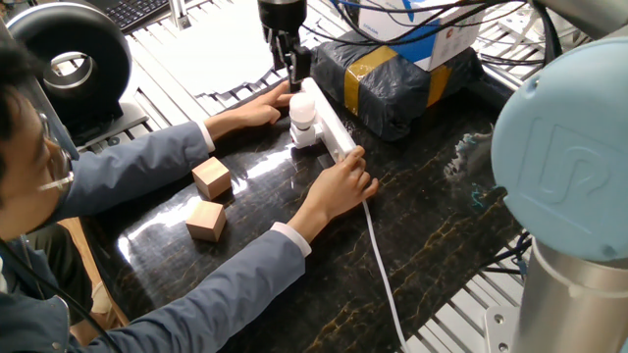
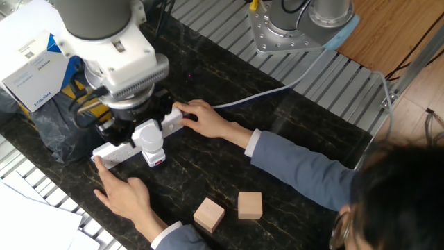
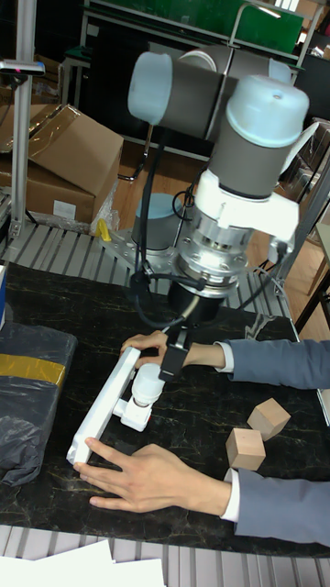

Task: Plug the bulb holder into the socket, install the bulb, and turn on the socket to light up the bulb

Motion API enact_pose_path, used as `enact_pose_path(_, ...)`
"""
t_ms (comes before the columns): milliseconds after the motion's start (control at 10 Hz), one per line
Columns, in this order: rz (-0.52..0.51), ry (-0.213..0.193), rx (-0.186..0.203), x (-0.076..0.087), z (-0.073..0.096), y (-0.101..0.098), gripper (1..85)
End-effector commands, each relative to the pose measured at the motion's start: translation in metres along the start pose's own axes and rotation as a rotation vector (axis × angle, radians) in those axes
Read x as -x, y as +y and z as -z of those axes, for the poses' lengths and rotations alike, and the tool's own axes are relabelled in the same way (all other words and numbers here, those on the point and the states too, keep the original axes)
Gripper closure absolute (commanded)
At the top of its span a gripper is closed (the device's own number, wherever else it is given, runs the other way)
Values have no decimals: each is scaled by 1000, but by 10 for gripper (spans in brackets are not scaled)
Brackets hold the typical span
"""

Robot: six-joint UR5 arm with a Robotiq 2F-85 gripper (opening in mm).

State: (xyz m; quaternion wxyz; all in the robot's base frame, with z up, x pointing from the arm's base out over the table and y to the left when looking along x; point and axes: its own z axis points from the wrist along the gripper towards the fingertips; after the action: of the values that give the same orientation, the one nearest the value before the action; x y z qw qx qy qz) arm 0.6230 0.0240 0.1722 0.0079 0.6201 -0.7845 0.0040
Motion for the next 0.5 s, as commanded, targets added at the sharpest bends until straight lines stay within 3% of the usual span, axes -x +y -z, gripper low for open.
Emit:
enact_pose_path(0,13,-22,-11,-6,-10,2,137)
enact_pose_path(100,1,-36,10,-2,-16,9,137)
enact_pose_path(200,21,-6,-23,-13,-23,0,153)
enact_pose_path(300,21,-34,-7,-12,-32,3,160)
enact_pose_path(400,24,-37,-6,-13,-36,5,160)
